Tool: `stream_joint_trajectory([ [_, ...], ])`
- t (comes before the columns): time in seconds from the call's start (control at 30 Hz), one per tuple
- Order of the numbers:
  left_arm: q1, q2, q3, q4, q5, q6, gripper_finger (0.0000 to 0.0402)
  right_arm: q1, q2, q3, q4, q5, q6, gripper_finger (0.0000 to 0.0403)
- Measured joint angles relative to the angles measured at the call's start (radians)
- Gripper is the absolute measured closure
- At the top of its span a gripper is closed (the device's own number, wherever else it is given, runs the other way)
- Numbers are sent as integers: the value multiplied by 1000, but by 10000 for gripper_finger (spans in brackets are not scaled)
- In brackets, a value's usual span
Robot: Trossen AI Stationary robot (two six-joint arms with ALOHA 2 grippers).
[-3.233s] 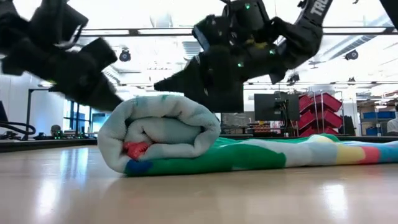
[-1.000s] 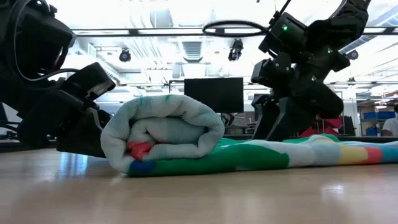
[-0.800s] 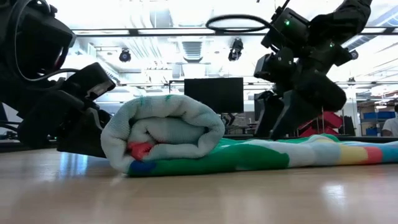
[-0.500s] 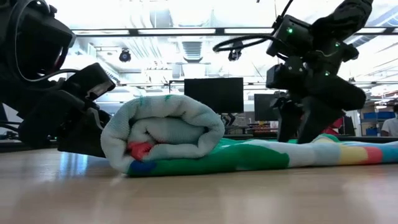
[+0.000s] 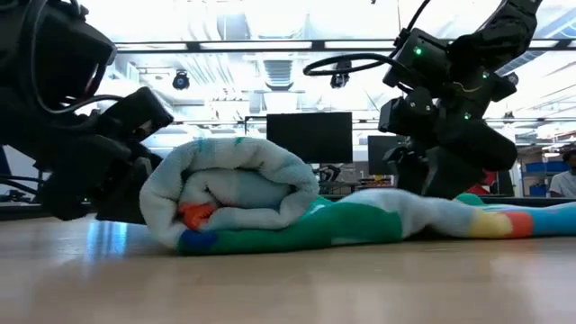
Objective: Roll towel
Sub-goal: Roll the multi-color dinosaur print towel
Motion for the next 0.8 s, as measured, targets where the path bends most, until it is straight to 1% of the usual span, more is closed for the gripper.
stream_joint_trajectory([
  [0.23, 1, -20, 42, 8, -14, 79, 176, 0, 4, -1, 8, 0, 0, 100],
  [0.5, 10, -30, 76, 9, -29, 139, 169, 0, 2, -2, 0, -3, -5, 94],
  [0.8, 47, -32, 129, 10, -30, 219, 184, 1, -76, 4, -85, 2, -27, 103],
])
